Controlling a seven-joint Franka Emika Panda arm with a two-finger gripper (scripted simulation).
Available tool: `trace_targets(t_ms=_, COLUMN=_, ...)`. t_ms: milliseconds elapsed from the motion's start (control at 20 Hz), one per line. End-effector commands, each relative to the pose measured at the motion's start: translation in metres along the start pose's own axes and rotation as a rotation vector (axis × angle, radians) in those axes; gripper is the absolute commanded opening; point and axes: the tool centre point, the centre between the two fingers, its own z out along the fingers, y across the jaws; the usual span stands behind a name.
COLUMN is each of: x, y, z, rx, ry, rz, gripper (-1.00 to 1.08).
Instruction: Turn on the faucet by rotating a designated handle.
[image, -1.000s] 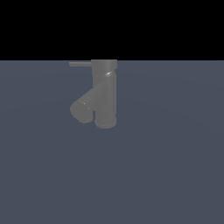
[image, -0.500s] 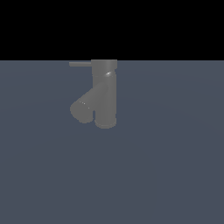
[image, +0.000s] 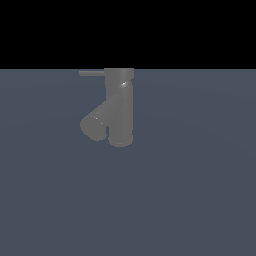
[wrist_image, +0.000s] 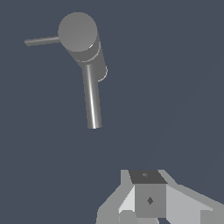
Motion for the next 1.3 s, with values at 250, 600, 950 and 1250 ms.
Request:
trace_targets(t_ms=250, x=0.043, y=-0.022, z=0.011, rx=0.055, ry=-0.037, rz=0.178, gripper=-1.00)
trace_targets(t_ms=600, x=0.084, y=-0.045, z=0.027, rx=0.083, ry=-0.074, rz=0.356, gripper=-1.00)
trace_targets(t_ms=950, x=0.123, y=-0.069, z=0.049, rx=0.091, ry=-0.104, rz=0.541, gripper=-1.00)
trace_targets(t_ms=1250, x=0.155, y=-0.090, z=0.072, rx=0.084, ry=-0.121, rz=0.700, gripper=-1.00)
